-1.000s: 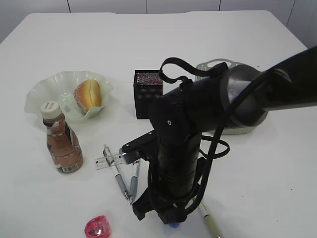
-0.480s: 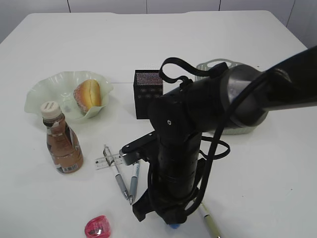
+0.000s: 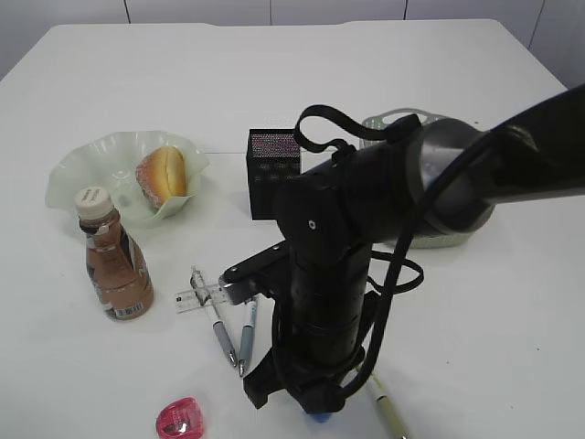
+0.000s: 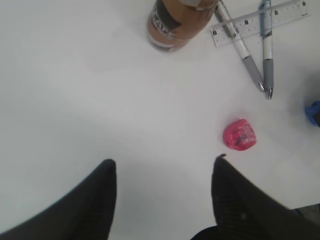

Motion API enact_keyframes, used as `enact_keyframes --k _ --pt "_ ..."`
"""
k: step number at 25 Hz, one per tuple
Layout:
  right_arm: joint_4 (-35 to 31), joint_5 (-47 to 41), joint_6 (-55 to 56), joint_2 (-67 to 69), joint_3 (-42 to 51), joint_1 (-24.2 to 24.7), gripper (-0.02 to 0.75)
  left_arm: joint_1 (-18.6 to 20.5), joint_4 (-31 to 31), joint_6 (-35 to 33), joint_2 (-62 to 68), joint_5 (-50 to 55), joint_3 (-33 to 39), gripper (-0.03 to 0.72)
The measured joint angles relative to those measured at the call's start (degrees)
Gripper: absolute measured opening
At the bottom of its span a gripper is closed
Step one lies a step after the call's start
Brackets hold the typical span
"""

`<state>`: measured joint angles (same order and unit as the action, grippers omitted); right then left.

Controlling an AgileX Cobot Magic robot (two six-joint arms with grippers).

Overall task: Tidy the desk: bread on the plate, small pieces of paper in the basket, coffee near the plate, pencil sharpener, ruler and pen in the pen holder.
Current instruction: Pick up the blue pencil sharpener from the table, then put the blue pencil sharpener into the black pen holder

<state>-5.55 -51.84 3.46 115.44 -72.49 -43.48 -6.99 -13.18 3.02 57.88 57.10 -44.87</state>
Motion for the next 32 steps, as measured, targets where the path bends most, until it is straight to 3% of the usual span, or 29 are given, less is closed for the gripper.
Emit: enact_keyframes --k 10,20,23,32 --pt "-5.2 -2.7 -8.3 -2.9 -7.0 1.9 0.17 0.0 0.0 0.0 0.0 0.3 0.0 0.444" --pt "-13.5 -3.2 -17.0 -3.1 -13.1 12.1 0.17 0.0 -0.7 0.0 0.0 1.9 0.0 0.443" --pt "-20.7 -2.5 -23.2 -3.1 -14.0 16.9 0.17 0.0 -0.9 0.0 0.0 1.9 0.0 0.443" --pt "-53.6 7.3 -51.6 -3.1 -14.2 26.9 0.17 0.0 -0.9 0.0 0.0 1.9 0.0 0.442"
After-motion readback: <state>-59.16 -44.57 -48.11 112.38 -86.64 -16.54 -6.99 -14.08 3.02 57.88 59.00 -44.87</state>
